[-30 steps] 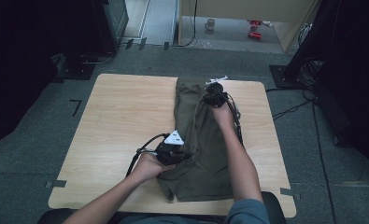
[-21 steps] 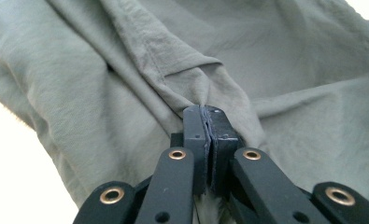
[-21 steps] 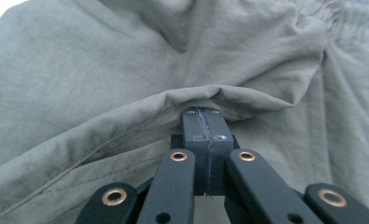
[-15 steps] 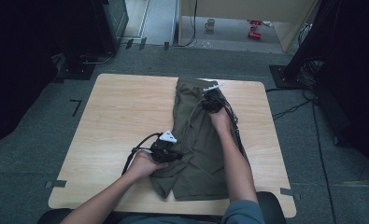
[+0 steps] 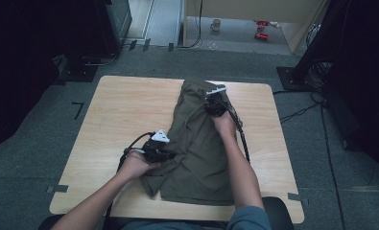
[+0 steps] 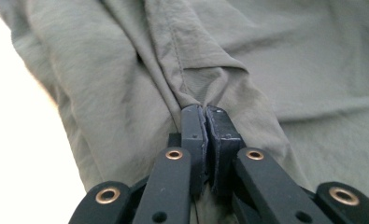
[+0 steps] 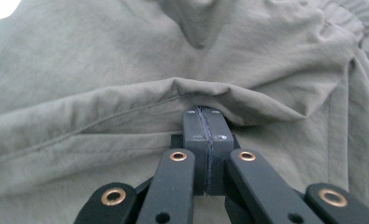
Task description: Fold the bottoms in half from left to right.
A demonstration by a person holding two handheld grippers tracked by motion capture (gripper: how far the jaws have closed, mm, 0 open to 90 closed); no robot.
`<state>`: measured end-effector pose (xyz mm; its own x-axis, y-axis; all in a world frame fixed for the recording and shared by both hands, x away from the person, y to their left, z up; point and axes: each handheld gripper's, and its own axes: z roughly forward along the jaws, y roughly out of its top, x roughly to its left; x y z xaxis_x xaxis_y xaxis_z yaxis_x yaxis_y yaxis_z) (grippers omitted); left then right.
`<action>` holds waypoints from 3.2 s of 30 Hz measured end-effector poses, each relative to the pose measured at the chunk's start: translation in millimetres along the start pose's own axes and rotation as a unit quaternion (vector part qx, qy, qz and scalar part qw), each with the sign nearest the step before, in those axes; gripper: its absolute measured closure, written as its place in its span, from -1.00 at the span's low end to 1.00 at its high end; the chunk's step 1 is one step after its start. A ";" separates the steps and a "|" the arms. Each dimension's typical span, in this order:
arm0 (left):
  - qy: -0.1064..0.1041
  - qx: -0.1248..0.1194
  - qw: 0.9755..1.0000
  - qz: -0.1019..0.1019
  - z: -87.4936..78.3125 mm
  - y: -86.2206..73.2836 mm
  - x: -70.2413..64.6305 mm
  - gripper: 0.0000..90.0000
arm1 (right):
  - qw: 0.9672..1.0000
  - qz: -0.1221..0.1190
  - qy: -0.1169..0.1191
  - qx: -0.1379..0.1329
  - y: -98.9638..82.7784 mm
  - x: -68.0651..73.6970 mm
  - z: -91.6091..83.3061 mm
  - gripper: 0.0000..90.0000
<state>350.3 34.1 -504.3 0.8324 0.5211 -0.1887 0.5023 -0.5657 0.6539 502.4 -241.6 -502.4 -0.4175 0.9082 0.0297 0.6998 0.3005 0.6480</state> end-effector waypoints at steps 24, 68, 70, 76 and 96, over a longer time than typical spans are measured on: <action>0.103 -0.008 0.992 -0.066 -50.4 -25.1 82.4 0.91 | 0.998 -0.001 0.035 -0.043 -4.0 32.3 8.2 1.00; -0.032 -0.070 0.996 0.052 -88.2 34.4 -73.6 0.98 | 0.998 -0.004 0.045 -0.037 8.5 8.2 -51.6 0.98; -0.039 -0.063 0.996 0.052 -80.6 32.1 -76.6 0.97 | 0.999 -0.013 0.038 -0.035 4.3 8.4 -52.3 0.96; -0.067 -0.065 0.995 0.043 -70.8 27.9 -78.6 0.72 | 0.999 0.001 0.038 -0.035 -5.1 1.3 -58.0 0.75; -0.017 -0.096 0.995 0.032 -80.8 24.2 -28.8 0.48 | 0.995 0.007 0.047 -0.086 -12.0 -0.1 -106.3 0.55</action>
<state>319.6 57.0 -423.9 0.8706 0.4635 -0.1649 0.3968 -0.4632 0.7925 432.4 -276.3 -429.2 -0.4662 0.8783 0.1056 0.6001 0.2263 0.7673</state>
